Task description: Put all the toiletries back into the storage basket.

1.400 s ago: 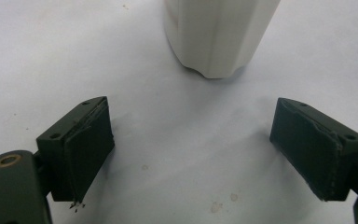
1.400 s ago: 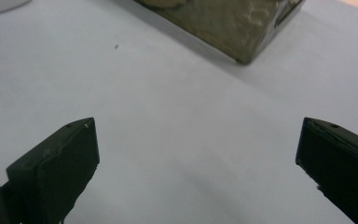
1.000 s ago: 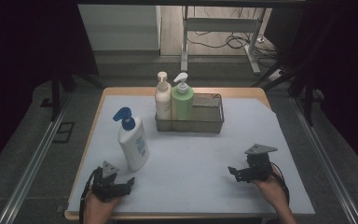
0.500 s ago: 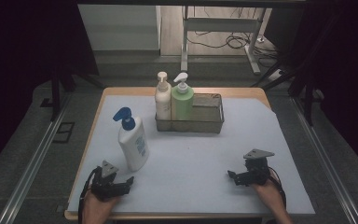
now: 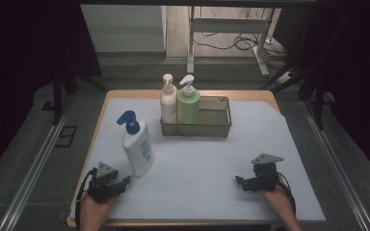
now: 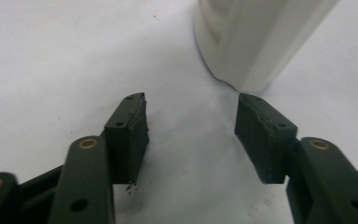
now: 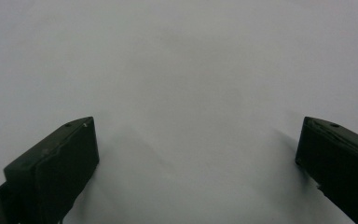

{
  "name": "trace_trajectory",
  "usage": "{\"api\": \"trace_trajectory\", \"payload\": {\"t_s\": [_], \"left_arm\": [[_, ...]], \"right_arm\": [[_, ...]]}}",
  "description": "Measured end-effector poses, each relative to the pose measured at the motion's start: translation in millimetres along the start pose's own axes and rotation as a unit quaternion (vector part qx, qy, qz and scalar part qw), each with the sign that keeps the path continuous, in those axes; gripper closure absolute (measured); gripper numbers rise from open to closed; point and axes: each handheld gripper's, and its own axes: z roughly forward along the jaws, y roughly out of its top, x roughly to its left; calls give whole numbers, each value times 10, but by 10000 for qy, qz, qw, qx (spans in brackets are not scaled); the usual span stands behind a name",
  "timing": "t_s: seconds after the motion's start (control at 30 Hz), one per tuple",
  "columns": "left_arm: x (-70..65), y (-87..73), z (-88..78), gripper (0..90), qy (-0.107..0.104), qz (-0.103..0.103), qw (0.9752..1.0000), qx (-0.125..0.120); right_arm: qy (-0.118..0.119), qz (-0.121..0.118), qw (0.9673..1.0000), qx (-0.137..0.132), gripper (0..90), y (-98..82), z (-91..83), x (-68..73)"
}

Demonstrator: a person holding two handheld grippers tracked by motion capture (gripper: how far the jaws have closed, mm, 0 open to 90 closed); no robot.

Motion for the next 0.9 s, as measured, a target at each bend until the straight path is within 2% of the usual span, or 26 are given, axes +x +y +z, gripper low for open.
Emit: {"api": "trace_trajectory", "payload": {"t_s": [0.33, 0.53, 0.6, 0.7, 0.9], "left_arm": [[54, 156, 71, 676, 103, 230, 9997, 45], [119, 262, 164, 844, -17, 261, 9996, 76], [127, 287, 208, 889, -1, 276, 9996, 74], [140, 326, 255, 894, -77, 249, 9996, 62], [139, 415, 361, 894, -175, 329, 9993, 76]], "right_arm": [[1, 0, 10000, -1, 0, 0, 0, 0], [2, 2, 10000, -4, 0, -1, 1, 0], [2, 2, 10000, -4, 0, -1, 1, 0], [2, 2, 10000, -5, 0, -1, 1, 0], [3, 2, 10000, -9, 0, -2, 1, -1]]}}
